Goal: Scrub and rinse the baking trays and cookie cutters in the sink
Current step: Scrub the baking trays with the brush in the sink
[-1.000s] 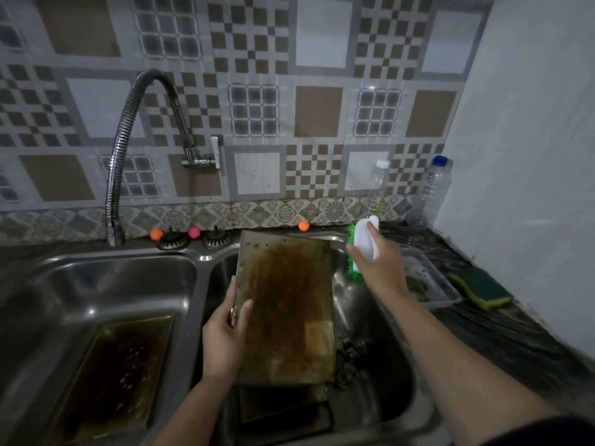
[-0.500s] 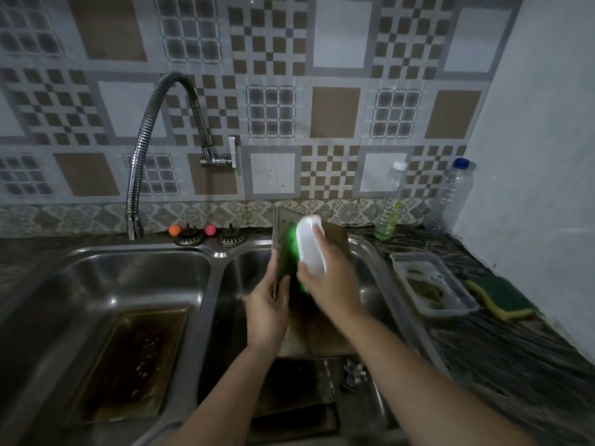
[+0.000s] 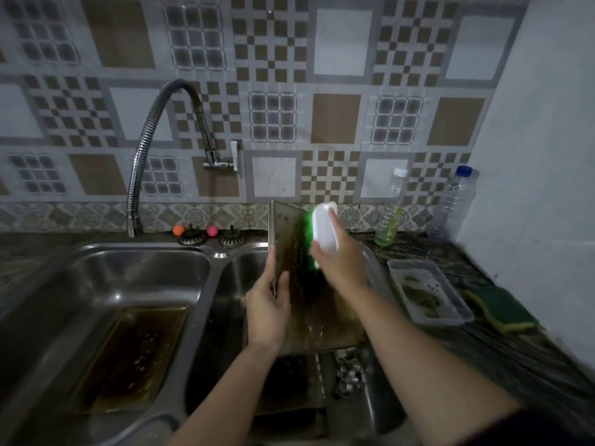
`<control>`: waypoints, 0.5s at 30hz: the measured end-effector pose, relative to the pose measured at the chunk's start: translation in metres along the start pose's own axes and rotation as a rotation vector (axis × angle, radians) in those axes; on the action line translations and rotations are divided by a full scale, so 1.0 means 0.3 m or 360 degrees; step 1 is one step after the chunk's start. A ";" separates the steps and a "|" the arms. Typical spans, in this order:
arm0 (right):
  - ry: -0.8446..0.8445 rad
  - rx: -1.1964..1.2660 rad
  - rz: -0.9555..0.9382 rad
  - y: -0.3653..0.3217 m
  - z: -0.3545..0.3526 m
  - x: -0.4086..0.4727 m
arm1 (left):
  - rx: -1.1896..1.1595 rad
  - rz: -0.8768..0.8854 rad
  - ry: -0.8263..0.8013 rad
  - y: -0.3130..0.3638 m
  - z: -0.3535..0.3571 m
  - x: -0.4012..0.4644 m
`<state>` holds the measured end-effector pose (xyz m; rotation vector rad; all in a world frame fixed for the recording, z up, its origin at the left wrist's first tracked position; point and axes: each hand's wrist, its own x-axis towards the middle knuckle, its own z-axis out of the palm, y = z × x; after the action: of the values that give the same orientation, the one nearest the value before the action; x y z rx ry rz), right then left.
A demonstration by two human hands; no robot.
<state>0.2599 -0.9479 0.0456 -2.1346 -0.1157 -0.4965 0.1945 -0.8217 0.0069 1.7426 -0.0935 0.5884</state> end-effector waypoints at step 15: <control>-0.0244 -0.0058 0.0208 0.123 -0.052 -0.117 | 0.0886 0.0042 0.0304 -0.004 -0.064 0.003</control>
<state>0.2327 -0.9782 0.0112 -2.1980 -0.0528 -0.2603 0.1893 -0.8034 0.0088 2.2093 0.2009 0.8538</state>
